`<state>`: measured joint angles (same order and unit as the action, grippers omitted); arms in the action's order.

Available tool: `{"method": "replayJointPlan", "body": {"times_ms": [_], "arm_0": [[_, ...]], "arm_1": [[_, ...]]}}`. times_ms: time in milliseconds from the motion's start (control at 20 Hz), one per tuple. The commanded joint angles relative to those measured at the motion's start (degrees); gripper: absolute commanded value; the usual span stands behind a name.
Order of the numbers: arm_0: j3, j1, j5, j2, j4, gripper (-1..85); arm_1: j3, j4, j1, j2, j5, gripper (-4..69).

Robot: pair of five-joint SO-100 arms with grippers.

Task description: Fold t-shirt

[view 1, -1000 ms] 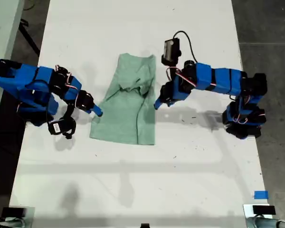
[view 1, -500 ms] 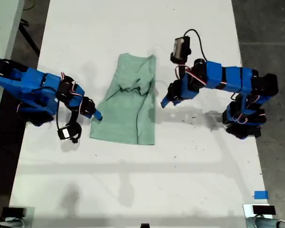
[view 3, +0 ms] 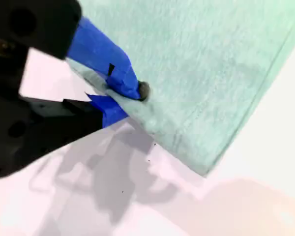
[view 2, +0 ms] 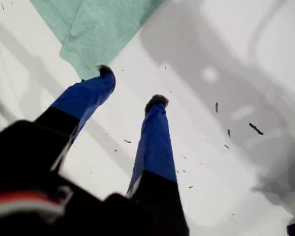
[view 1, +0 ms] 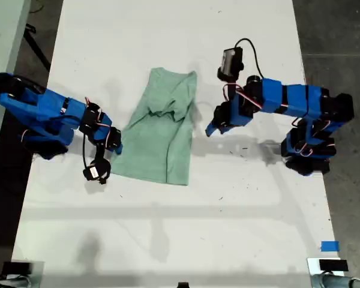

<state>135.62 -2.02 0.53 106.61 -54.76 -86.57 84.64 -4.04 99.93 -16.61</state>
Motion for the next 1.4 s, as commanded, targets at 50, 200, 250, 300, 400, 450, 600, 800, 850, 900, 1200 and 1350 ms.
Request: {"method": "replayJointPlan", "body": {"times_ms": [50,200,250,300,400,450,600,800,850,900,1200,1350], "arm_0": [[-3.34,0.09,-0.79,9.40,-12.66,0.0],[-6.86,3.25,-0.79,12.39,-21.80,0.0],[-7.82,3.60,-0.79,11.95,-22.59,0.0],[-8.79,3.60,-1.05,11.07,-22.50,0.0],[-13.97,2.37,-1.67,6.94,-22.24,0.0],[-17.84,1.32,-1.67,4.04,-21.97,0.0],[-32.70,-2.72,-1.14,-8.44,-21.97,0.0],[-47.64,-6.33,0.44,-23.91,-21.62,0.0],[-51.06,-6.59,0.79,-27.95,-21.62,0.0],[-54.23,-6.50,1.05,-32.08,-21.62,0.0],[-75.06,-4.22,2.99,-53.70,-25.31,0.0],[-78.13,-2.20,6.33,-56.43,-26.10,20.4]], "arm_1": [[-0.18,-2.20,0.88,4.39,0.44,17.5],[-0.70,-2.90,0.88,4.48,0.26,17.2],[-0.79,-2.90,0.88,4.57,0.26,17.1],[-0.88,-2.90,1.05,4.66,0.44,17.0],[-1.14,-2.90,1.23,4.92,0.70,16.9],[-1.23,-2.90,1.23,4.92,0.88,16.9],[-1.23,-3.08,1.32,5.01,0.88,16.4],[-1.23,-3.16,1.41,5.01,1.05,15.8],[-1.49,-3.43,1.41,5.01,1.05,15.7],[-1.49,-3.60,1.41,5.01,1.05,15.6],[-2.37,-3.78,2.64,5.01,2.11,15.5],[-2.99,-4.13,2.81,5.10,2.29,15.5]]}}
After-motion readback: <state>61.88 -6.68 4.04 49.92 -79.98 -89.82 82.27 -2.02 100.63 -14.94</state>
